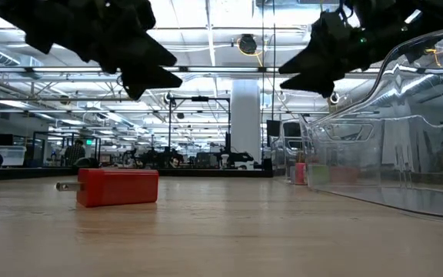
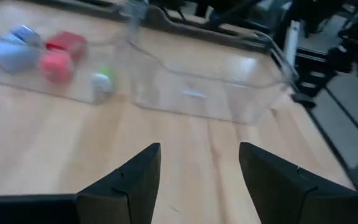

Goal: Pick & Place Office items
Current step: Put the red charger adapter into the top transparent bin

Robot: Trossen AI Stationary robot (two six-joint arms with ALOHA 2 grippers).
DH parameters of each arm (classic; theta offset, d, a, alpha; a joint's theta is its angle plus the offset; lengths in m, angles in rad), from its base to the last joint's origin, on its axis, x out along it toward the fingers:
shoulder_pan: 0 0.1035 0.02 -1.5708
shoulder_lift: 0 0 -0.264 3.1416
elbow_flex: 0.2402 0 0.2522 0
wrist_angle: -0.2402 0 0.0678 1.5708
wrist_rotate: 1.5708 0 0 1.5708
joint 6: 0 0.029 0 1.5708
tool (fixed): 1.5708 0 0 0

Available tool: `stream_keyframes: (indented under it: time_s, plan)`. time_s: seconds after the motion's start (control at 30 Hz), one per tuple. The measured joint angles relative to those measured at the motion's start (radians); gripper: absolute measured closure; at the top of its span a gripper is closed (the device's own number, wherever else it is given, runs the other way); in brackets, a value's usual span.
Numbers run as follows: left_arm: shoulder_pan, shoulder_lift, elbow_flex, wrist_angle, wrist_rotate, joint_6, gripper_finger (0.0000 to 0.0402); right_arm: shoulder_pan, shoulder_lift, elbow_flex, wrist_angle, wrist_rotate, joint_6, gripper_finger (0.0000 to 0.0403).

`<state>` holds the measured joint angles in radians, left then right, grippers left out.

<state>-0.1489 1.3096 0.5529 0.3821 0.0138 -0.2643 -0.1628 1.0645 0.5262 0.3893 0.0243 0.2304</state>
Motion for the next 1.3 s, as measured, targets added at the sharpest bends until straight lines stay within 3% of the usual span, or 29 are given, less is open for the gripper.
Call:
stream_keyframes:
  time_s: [0.13,0.37,0.6,0.87,1.17,1.3]
  plan:
    - [-0.104,0.054,0.000,-0.027,-0.027,-0.003,0.0193,0.022,0.000,0.000,0.037,0.000,-0.035,0.0165]
    - [-0.250,0.263,0.000,-0.042,-0.178,0.307,0.0219,0.028,0.000,0.000,0.048,0.000,-0.041,0.0165]
    - [-0.260,0.393,0.003,0.134,-0.127,0.241,0.0243,0.028,0.000,0.000,0.048,0.000,-0.037,0.0165]
    - [-0.196,0.364,0.003,0.022,-0.129,0.229,0.0273,0.028,0.000,0.000,0.047,0.000,-0.041,0.0165]
    - [-0.128,0.234,-0.001,-0.239,-0.463,0.145,0.0308,0.028,0.000,0.000,0.045,0.000,-0.041,0.0165]
    - [-0.110,0.173,-0.004,-0.308,-0.508,0.058,0.0309,0.028,0.000,0.000,0.046,0.000,-0.041,0.0165]
